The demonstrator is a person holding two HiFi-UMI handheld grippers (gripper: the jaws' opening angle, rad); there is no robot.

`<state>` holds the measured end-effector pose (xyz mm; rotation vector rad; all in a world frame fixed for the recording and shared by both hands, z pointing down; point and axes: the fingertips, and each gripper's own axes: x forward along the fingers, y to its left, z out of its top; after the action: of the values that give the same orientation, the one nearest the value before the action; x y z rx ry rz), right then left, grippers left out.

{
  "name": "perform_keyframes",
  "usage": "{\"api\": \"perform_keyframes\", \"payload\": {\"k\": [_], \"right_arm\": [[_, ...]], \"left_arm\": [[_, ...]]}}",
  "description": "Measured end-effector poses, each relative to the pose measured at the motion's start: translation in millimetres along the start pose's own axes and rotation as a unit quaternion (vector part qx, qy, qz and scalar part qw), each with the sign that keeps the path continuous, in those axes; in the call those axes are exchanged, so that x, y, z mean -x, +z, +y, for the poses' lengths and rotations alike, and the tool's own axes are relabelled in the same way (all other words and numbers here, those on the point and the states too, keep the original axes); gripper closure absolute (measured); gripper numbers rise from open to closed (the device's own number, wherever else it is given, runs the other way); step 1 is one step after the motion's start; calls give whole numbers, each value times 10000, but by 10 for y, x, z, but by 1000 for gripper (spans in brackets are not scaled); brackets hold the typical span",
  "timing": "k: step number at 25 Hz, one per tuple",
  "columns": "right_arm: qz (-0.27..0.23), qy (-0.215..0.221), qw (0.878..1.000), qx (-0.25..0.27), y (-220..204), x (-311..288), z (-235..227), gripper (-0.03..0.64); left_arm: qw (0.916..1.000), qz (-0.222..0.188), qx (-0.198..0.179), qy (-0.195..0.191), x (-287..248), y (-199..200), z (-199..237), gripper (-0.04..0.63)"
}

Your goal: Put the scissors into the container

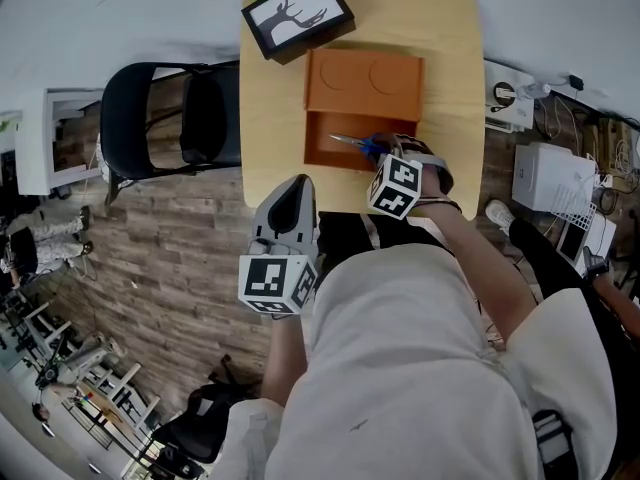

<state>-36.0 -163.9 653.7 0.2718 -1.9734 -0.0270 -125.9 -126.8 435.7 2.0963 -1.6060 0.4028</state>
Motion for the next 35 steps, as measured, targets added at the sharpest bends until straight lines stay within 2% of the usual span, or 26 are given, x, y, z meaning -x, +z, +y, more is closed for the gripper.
{"api": "perform_keyframes", "payload": {"k": [7, 11, 16, 20, 28, 35], "right_arm": [[-58, -22, 9999, 115, 5, 28, -8, 534], [-207, 91, 9997, -18, 36, 46, 1, 534], [-249, 34, 9994, -234, -12, 114, -30, 535], [-437, -258, 9978, -436, 19, 248, -125, 547], [-763, -556, 9895, -1092, 129, 622, -117, 554], [-991, -1244, 9761, -1483, 309, 1098, 9, 574]], "left_arm": [[10000, -6, -1, 77, 22, 13, -46, 588], [9999, 33, 5, 97, 24, -13, -36, 588], [10000, 50, -30, 13, 19, -14, -50, 588], [9998, 74, -112, -132, -21, -19, -60, 588], [9984, -18, -264, -497, 68, 10, -63, 588], [9950, -67, -414, -906, 298, -29, -29, 588]]}}
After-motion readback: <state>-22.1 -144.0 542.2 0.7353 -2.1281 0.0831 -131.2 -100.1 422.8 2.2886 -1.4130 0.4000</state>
